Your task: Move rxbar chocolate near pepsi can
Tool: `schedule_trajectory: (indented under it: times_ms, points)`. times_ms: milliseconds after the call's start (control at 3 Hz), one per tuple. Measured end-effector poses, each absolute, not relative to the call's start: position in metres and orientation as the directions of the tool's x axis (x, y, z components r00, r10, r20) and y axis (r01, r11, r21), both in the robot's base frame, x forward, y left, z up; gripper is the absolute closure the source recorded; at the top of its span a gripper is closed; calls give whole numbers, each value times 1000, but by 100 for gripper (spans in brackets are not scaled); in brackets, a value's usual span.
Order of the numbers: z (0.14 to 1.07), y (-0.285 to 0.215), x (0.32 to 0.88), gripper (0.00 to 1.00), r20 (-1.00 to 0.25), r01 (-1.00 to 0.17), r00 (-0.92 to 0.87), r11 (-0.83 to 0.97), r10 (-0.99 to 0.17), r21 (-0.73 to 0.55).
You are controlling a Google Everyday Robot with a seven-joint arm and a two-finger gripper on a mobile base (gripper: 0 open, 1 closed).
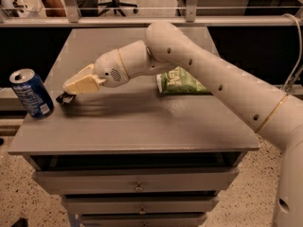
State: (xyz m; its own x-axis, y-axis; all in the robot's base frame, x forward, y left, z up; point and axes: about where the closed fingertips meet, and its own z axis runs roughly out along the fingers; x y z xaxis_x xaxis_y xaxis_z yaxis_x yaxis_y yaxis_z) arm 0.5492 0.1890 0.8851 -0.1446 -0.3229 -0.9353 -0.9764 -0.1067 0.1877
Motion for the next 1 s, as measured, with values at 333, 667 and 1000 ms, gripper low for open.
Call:
schedule_trajectory:
  times_ms: [333,667,1000]
  points:
    - [884,190,548,28,-933,-975,-153,-107,-326,197]
    - [884,190,548,5,-931,-973,-162,-103,-326,206]
    - [884,185,556,0,-930,-978,-165,-72,-329,198]
